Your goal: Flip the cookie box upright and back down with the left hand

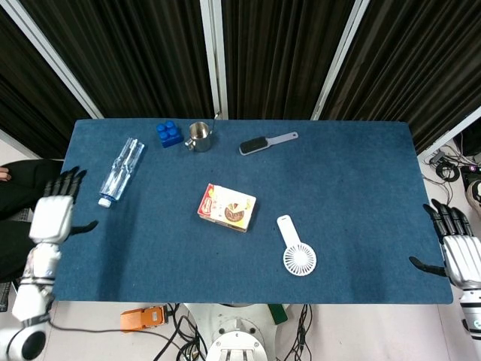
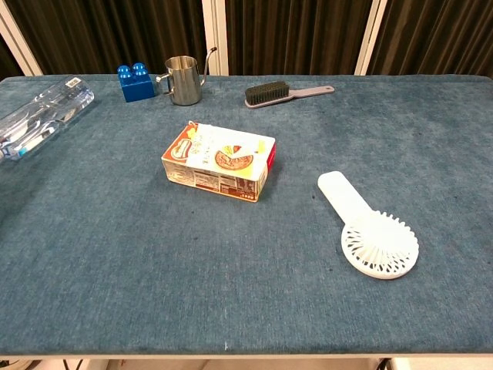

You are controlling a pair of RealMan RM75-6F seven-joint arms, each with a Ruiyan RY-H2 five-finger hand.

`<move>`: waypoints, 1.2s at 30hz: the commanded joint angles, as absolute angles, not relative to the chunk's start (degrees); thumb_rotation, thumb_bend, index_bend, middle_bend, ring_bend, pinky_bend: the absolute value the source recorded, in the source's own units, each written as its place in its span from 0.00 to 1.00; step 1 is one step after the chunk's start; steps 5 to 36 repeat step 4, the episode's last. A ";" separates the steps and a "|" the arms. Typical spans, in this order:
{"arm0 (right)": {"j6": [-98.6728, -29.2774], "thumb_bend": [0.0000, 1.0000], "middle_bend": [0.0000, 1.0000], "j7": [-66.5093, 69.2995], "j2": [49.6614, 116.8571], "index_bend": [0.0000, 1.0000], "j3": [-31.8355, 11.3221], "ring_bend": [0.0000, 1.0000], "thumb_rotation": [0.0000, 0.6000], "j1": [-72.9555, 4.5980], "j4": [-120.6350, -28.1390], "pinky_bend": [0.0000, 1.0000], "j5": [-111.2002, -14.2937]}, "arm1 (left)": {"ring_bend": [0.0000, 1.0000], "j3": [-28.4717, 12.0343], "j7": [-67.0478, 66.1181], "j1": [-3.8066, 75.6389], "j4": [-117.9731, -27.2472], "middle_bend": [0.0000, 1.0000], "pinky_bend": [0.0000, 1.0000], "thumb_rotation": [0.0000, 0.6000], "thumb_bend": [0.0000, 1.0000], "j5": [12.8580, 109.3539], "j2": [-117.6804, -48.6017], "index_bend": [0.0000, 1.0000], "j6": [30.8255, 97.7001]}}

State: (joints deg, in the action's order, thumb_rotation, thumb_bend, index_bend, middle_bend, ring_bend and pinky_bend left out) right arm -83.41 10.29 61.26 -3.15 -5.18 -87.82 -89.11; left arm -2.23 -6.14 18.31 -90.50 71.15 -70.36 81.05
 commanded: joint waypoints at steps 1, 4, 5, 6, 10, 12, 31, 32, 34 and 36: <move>-83.94 0.17 0.00 9.28 61.86 0.00 -2.92 0.00 1.00 -5.52 -88.31 0.00 -90.32 | 0.00 1.02 -4.71 13.01 -90.18 0.00 0.04 1.00 0.00 74.65 -69.28 0.00 86.68; -84.05 0.17 0.00 7.64 62.11 0.00 -2.80 0.00 1.00 -5.89 -89.22 0.00 -91.17 | 0.00 2.38 -4.54 9.86 -89.44 0.00 0.04 1.00 0.00 77.05 -69.32 0.00 90.47; -84.05 0.17 0.00 7.64 62.11 0.00 -2.80 0.00 1.00 -5.89 -89.22 0.00 -91.17 | 0.00 2.38 -4.54 9.86 -89.44 0.00 0.04 1.00 0.00 77.05 -69.32 0.00 90.47; -84.05 0.17 0.00 7.64 62.11 0.00 -2.80 0.00 1.00 -5.89 -89.22 0.00 -91.17 | 0.00 2.38 -4.54 9.86 -89.44 0.00 0.04 1.00 0.00 77.05 -69.32 0.00 90.47; -84.05 0.17 0.00 7.64 62.11 0.00 -2.80 0.00 1.00 -5.89 -89.22 0.00 -91.17 | 0.00 2.38 -4.54 9.86 -89.44 0.00 0.04 1.00 0.00 77.05 -69.32 0.00 90.47; -84.05 0.17 0.00 7.64 62.11 0.00 -2.80 0.00 1.00 -5.89 -89.22 0.00 -91.17 | 0.00 2.38 -4.54 9.86 -89.44 0.00 0.04 1.00 0.00 77.05 -69.32 0.00 90.47; -84.05 0.17 0.00 7.64 62.11 0.00 -2.80 0.00 1.00 -5.89 -89.22 0.00 -91.17 | 0.00 2.38 -4.54 9.86 -89.44 0.00 0.04 1.00 0.00 77.05 -69.32 0.00 90.47; -84.05 0.17 0.00 7.64 62.11 0.00 -2.80 0.00 1.00 -5.89 -89.22 0.00 -91.17 | 0.00 2.38 -4.54 9.86 -89.44 0.00 0.04 1.00 0.00 77.05 -69.32 0.00 90.47; -84.05 0.17 0.00 7.64 62.11 0.00 -2.80 0.00 1.00 -5.89 -89.22 0.00 -91.17 | 0.00 2.38 -4.54 9.86 -89.44 0.00 0.04 1.00 0.00 77.05 -69.32 0.00 90.47; -84.05 0.17 0.00 7.64 62.11 0.00 -2.80 0.00 1.00 -5.89 -89.22 0.00 -91.17 | 0.00 2.38 -4.54 9.86 -89.44 0.00 0.04 1.00 0.00 77.05 -69.32 0.00 90.47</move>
